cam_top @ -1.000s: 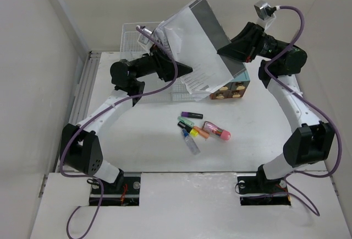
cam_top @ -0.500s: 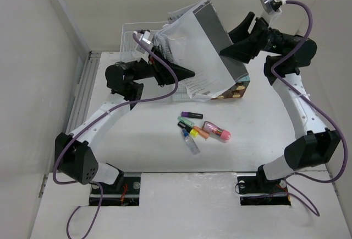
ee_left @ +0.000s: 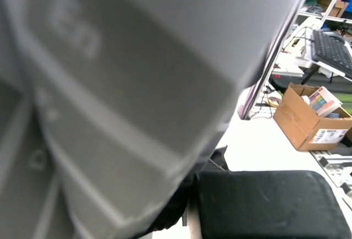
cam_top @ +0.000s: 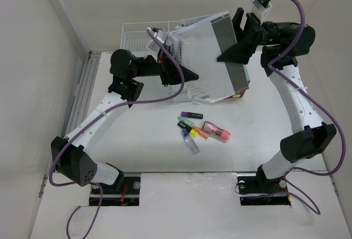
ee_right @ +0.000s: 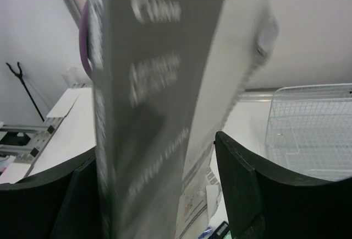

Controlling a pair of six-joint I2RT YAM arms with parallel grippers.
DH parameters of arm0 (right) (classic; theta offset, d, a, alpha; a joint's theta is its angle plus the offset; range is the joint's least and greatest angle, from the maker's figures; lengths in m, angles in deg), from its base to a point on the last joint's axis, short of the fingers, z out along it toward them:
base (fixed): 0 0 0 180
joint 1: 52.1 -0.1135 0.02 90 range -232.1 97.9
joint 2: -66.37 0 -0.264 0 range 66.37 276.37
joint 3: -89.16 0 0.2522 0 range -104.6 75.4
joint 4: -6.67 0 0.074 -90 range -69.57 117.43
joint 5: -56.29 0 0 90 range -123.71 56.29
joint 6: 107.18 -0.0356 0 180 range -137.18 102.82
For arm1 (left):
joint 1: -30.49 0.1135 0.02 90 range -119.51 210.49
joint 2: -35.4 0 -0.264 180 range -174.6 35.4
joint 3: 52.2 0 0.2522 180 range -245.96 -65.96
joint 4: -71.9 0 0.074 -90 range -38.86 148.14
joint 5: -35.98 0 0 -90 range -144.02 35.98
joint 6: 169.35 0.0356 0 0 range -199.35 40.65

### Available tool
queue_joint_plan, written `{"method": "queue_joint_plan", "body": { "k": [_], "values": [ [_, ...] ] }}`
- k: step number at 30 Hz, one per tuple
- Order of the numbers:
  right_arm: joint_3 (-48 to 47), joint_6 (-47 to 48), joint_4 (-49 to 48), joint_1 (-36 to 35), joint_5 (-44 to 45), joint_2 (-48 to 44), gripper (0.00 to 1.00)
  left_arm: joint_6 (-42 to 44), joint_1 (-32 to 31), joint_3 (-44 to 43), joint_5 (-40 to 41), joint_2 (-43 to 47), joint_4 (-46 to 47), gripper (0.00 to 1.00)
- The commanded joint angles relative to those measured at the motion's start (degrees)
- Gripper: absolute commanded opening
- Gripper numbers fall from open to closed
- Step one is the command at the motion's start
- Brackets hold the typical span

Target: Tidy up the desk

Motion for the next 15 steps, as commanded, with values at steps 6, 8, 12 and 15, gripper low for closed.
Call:
{"method": "queue_joint_plan", "body": {
  "k": [6,8,12,15],
  "values": [
    [-3.42,1.16,-0.33,-0.78,-5.88,0.03,0.71,15.62,-0.48,-7.92,5.24,-0.74,-22.09,0.00],
    [-3.94,1.16,0.19,-0.78,-6.40,0.03,0.62,18.42,-0.48,-9.33,5.94,-1.35,-26.83,0.00],
    [-4.47,-0.86,0.81,-0.78,-8.07,2.22,0.28,21.77,-0.48,-11.96,7.61,-1.35,-32.47,0.00],
    [-4.47,-2.09,0.81,-0.78,-10.01,3.02,0.03,25.20,-0.48,-14.60,8.14,-1.88,-38.08,0.00]
  ]
}}
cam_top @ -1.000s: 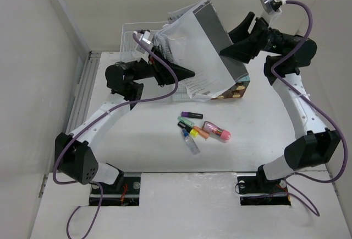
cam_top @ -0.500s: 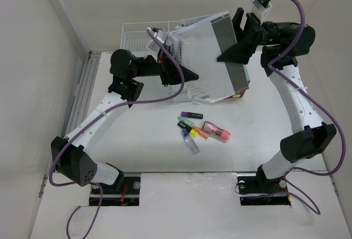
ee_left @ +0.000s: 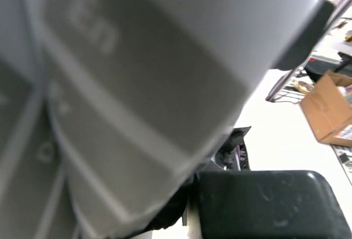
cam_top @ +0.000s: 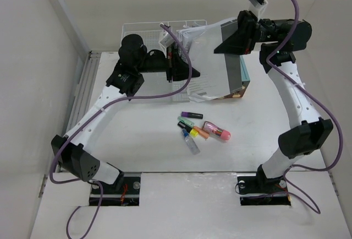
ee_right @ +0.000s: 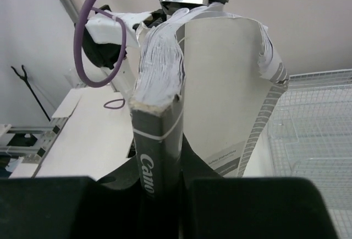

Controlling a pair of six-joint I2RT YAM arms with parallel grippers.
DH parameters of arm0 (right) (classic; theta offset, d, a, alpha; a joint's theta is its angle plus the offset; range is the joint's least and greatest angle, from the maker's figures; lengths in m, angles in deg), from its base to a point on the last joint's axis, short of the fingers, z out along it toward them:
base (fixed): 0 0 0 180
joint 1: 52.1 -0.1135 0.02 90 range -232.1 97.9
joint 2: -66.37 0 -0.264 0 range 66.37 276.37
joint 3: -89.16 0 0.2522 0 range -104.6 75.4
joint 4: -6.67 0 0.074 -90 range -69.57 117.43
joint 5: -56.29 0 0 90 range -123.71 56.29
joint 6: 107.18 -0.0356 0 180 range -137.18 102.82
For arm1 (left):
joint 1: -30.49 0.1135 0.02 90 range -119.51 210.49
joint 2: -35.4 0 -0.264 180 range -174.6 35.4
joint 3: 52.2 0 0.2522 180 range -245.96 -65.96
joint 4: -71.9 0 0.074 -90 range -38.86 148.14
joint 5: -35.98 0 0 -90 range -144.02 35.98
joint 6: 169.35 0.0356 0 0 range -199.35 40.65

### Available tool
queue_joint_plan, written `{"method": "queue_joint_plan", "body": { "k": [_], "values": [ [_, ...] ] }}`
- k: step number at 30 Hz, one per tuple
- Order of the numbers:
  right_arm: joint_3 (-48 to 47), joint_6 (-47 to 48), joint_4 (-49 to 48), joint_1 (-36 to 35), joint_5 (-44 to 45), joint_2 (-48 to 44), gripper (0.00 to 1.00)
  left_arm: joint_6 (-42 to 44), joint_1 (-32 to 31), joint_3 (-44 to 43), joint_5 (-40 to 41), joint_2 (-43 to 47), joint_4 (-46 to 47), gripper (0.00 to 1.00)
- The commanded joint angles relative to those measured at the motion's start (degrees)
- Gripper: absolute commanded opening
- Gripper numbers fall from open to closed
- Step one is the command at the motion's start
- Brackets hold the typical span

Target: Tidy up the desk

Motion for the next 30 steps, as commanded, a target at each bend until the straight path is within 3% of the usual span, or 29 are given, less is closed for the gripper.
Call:
{"method": "queue_joint_plan", "body": {
  "k": [1,4,5,7,8,9,10,13,19,25,30],
  "values": [
    [-2.22,-1.35,-1.05,-1.11,-8.02,0.29,0.00,5.16,0.05,-5.03,5.01,1.20,-4.01,0.00],
    [-2.22,-1.88,-1.05,-1.11,-8.02,0.29,0.00,6.66,0.05,-5.03,6.42,1.90,-5.50,0.00],
    [-2.22,-1.88,-1.74,-1.11,-8.02,0.29,0.00,6.66,0.05,-5.03,7.03,1.91,-5.51,0.10],
    [-2.22,-1.88,-2.45,-0.15,-6.45,0.29,0.00,7.27,0.05,-4.51,8.44,3.92,-6.64,0.43],
    [-2.22,-1.88,-2.98,0.38,-5.13,0.29,0.00,7.28,0.05,-3.90,10.45,4.71,-7.26,0.53],
    [-2.22,-1.88,-2.98,1.60,-4.51,0.29,0.00,8.15,0.05,-3.02,12.12,5.68,-7.96,0.76],
    [-2.91,-1.88,-2.98,2.40,-3.72,0.29,0.00,8.68,0.05,-3.01,14.05,7.86,-9.53,0.84],
    [-4.41,-1.88,-3.51,5.74,-0.38,0.29,0.00,9.39,1.36,-1.09,21.87,12.96,-10.77,0.96],
    [-6.79,-1.88,-3.51,8.91,4.62,2.22,0.00,9.39,3.30,-1.08,40.07,21.49,-17.01,1.00],
    [-7.93,-0.39,-2.10,8.91,7.27,4.33,0.00,4.65,3.30,9.89,38.94,30.46,-12.90,1.00],
    [-7.93,0.14,-1.57,8.91,9.21,2.58,0.00,-1.15,3.30,22.45,37.19,31.09,0.44,1.00]
  ]
}}
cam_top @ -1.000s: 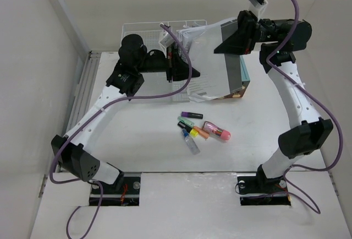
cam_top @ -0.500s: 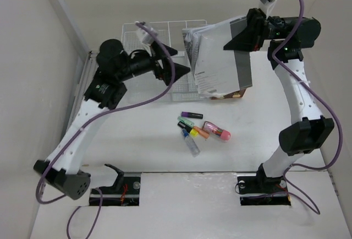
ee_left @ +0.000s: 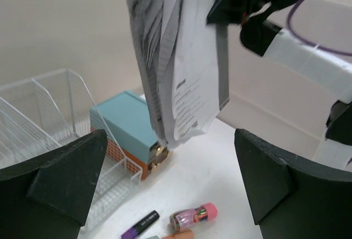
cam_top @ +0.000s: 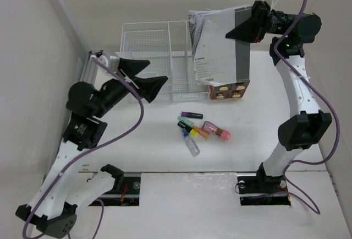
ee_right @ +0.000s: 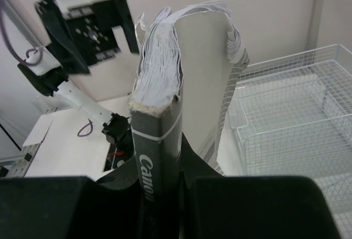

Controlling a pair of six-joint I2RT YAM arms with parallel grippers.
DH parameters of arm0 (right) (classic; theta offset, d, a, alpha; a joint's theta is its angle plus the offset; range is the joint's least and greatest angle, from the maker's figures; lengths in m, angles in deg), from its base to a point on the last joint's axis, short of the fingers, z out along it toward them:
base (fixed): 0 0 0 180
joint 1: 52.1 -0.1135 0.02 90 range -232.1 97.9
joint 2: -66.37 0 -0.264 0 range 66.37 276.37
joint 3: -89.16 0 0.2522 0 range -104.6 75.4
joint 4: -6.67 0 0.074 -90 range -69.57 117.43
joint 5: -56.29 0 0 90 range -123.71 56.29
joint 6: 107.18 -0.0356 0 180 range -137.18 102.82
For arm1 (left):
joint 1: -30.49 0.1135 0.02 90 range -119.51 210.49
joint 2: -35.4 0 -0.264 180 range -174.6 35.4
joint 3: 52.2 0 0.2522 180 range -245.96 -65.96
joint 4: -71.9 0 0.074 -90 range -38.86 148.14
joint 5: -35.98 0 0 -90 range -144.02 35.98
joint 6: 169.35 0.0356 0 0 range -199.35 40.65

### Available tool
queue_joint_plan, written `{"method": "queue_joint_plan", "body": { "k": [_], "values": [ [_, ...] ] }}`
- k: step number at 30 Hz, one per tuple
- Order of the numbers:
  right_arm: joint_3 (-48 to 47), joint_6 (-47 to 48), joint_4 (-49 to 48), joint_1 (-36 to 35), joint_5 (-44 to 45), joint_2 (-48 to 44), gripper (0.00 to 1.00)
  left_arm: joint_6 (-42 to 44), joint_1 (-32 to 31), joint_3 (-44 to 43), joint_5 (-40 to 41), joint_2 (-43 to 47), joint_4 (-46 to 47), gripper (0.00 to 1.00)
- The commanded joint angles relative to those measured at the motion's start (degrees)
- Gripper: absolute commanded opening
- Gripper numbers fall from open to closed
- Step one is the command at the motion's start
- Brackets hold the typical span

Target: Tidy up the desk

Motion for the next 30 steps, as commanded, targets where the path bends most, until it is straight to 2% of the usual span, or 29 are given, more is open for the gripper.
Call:
{"method": "queue_joint_plan", "body": {
  "k": [1,4,12,21,26,30],
  "values": [
    [-3.73,0.82,-1.53,-0.18,6.80,-3.56,0.00,-5.68,0.09,6.97,-1.13,-3.92,13.23,1.00],
    [-2.60,0.82,-0.82,-0.18,7.94,-7.25,0.00,-6.31,0.09,9.35,-5.16,-6.99,21.16,1.00],
    [1.45,0.82,0.49,-2.99,9.09,-10.86,0.00,-5.08,-1.14,9.36,-10.00,-12.01,30.85,1.00],
    [5.66,0.82,0.49,-4.40,9.09,-11.48,0.00,-13.42,0.87,10.85,-22.30,-14.56,44.57,1.00],
    [6.28,1.35,0.49,-4.93,9.09,-12.01,0.00,-20.97,1.41,12.08,-29.16,-16.50,54.04,1.00],
    [6.28,1.35,0.49,-5.45,9.09,-12.53,0.00,-20.98,1.93,11.47,-29.79,-17.56,53.45,1.00]
  ]
}}
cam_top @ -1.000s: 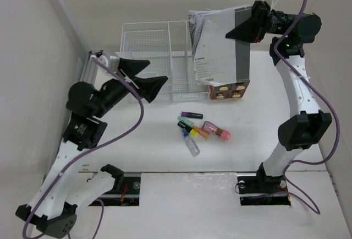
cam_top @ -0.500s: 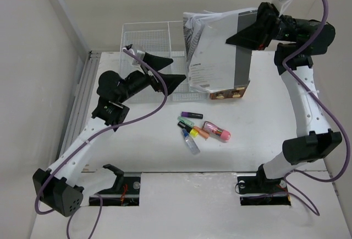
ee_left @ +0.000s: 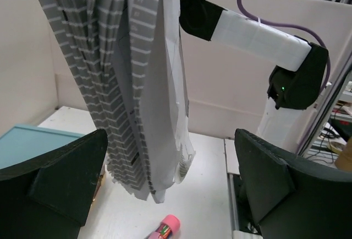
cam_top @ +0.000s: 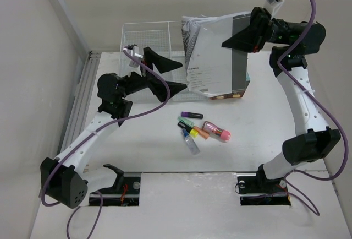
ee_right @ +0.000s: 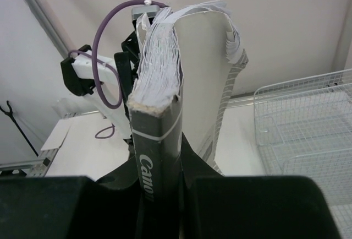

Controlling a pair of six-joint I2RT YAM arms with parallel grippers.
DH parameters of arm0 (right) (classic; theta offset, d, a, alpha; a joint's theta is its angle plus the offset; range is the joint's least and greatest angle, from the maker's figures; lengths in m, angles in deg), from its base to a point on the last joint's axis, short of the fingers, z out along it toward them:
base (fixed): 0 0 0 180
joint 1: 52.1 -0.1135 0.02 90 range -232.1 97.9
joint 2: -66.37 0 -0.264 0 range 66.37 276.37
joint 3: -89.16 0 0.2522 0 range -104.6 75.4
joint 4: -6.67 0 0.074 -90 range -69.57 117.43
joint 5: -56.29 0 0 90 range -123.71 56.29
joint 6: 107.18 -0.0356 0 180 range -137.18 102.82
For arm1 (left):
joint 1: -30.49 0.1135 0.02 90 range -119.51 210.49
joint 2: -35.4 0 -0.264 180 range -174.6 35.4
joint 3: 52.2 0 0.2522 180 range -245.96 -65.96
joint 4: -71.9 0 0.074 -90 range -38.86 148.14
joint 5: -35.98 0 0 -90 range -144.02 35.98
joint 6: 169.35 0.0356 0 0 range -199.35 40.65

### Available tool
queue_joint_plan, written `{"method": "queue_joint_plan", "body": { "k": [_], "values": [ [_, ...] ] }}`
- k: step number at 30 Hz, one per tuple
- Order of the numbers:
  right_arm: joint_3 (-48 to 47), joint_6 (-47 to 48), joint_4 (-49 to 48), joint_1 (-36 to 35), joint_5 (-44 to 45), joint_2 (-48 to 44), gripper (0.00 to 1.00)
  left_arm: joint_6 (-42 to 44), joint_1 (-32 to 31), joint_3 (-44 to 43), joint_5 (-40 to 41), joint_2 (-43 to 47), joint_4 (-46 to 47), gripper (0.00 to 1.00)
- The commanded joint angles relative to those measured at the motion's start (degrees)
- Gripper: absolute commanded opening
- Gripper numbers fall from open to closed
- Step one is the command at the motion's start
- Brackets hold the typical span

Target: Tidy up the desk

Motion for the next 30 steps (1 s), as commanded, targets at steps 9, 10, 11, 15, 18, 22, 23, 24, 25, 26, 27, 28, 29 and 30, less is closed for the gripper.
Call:
{"method": "queue_joint_plan", "body": {
  "k": [9,10,11,15,18,22,23,24,25,26,27,28,29,30],
  "values": [
    [-7.25,3.65,2.48,2.45,6.42,1.27,0.00,8.75,1.81,-3.27,2.69,7.68,-13.18,1.00],
    [-9.17,5.66,3.44,2.45,6.43,3.10,0.00,10.35,1.81,-3.28,4.01,8.84,-18.69,1.00],
    [-10.23,6.90,4.76,3.15,7.56,4.08,0.00,11.84,1.81,-4.15,4.72,9.98,-21.36,1.00],
    [-20.32,31.11,38.03,3.16,15.17,6.80,0.00,16.25,2.34,-4.77,6.05,14.11,-30.16,1.00],
    [-25.18,46.18,49.14,2.54,25.10,6.03,0.00,16.78,2.34,-4.77,7.36,15.79,-33.24,1.00],
    [-26.07,63.57,61.88,-6.47,48.38,1.64,0.00,16.78,2.34,-5.29,8.76,16.93,-35.01,1.00],
    [-24.58,68.91,61.90,-8.86,54.01,0.50,0.00,16.17,2.34,-5.30,8.77,16.93,-35.01,1.00],
    [-19.70,71.49,60.94,-11.32,59.02,-1.69,0.00,15.55,2.34,-5.30,8.77,17.54,-34.22,1.00],
    [-16.69,74.04,59.63,-13.78,69.34,-2.67,0.00,14.85,2.34,-4.78,8.77,17.55,-34.22,1.00],
    [-13.61,76.24,55.70,-18.68,74.49,-3.55,0.00,14.15,2.34,-4.25,8.77,18.07,-33.52,1.00],
    [-7.75,79.83,53.40,-20.64,78.72,-4.17,0.00,13.53,2.34,-4.25,8.77,18.95,-33.51,1.00],
    [-4.91,80.99,50.85,-22.49,83.20,-4.78,0.00,13.53,2.34,-3.55,9.29,18.95,-32.99,1.00],
    [-2.88,81.00,47.00,-24.60,88.99,-4.79,0.00,13.53,2.34,-3.54,9.30,19.74,-32.98,1.00],
    [-1.55,81.00,45.83,-25.23,90.96,-4.79,0.00,13.00,2.34,-2.93,9.30,20.44,-32.98,1.00]
  ]
}}
